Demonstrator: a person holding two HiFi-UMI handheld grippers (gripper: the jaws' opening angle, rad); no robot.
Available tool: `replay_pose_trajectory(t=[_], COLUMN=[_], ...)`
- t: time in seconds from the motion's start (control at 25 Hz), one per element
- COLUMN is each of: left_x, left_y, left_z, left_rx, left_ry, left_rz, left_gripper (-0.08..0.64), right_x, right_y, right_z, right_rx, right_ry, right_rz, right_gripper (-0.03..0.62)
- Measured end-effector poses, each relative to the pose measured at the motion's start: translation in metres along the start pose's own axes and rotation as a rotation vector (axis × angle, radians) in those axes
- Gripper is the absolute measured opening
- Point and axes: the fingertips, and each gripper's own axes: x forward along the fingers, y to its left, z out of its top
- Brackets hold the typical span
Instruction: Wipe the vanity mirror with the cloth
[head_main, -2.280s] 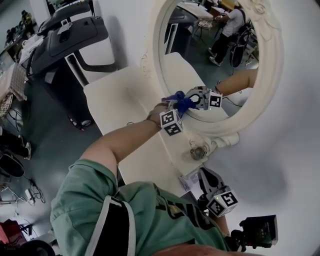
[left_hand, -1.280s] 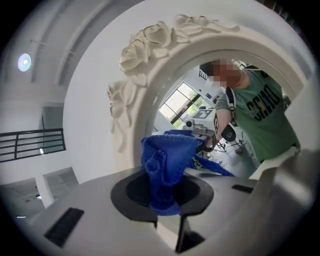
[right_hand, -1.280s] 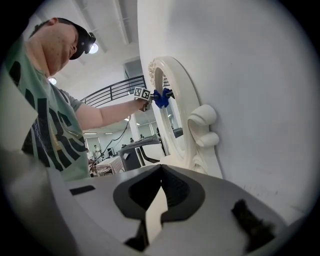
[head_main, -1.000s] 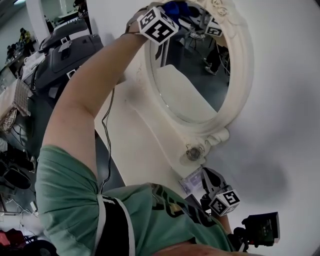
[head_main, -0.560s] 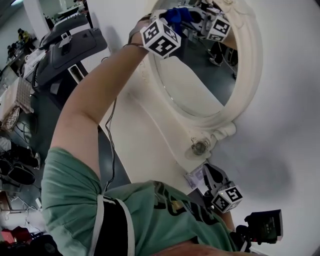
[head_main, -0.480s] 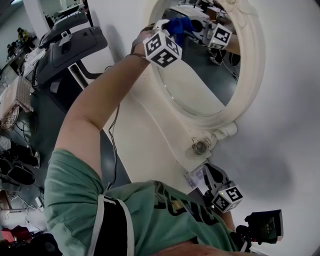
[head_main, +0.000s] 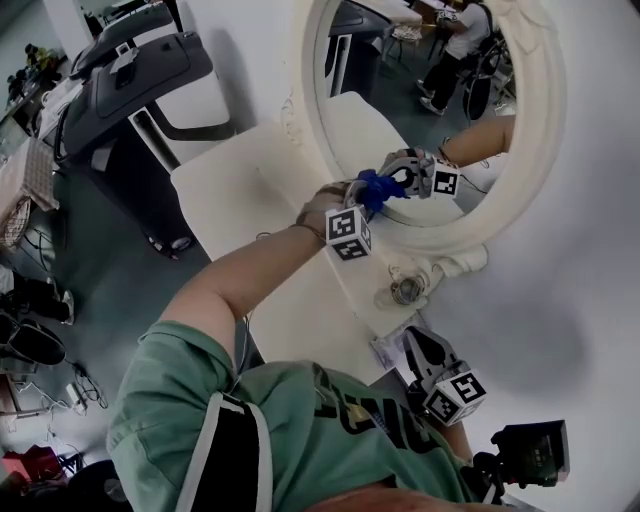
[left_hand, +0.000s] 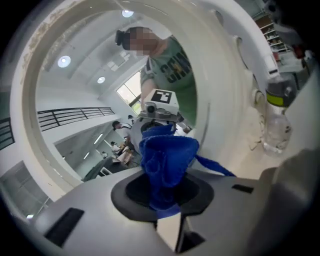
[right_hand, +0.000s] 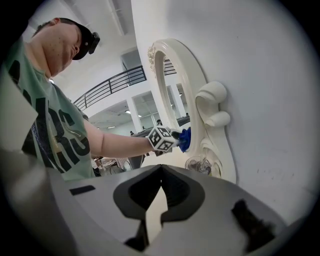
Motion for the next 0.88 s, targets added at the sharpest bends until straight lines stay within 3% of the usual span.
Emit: replay_pose_trajectory(t=[0.12, 0.32, 0.56, 0.68, 0.76, 0.88], left_x=[0.009, 0.01, 0.006, -0.011, -0.03, -0.074], left_y=[-0.033, -0.032, -0.02, 0.055, 0.13, 0.241], left_z=[-0.01, -0.011, -0.013, 0.001, 0.023, 0.074], left_rx=[0.037, 0.057, -0.014, -0.085, -0.112, -0.09], left_ry=[0.014, 0.009, 0.023, -0.015, -0.065, -0.152], left_rz=[-0.048, -0.066, -0.14, -0.042, 0.082, 0.281], left_gripper=[0.078, 0.078, 0.083, 0.083, 0.083, 0.083], right_x=[0.0, 0.0, 0.0, -0.002, -0.004, -0.008], right_y=[0.0, -0.001, 0.0, -0.004, -0.007, -0.011], right_z=[-0.002, -0.002, 0.009, 0.011, 0.012, 0.013], right_rx=[0.0, -0.009, -0.02, -0.021, -0.025, -0.026], right_ry=[0.004, 0.005, -0.04, -0.054, -0.06, -0.068], right_rz=[-0.002, -0.01, -0.004, -0.006, -0.01, -0.014], right_gripper=[0.012, 0.012, 0.012, 0.012, 0.012, 0.012])
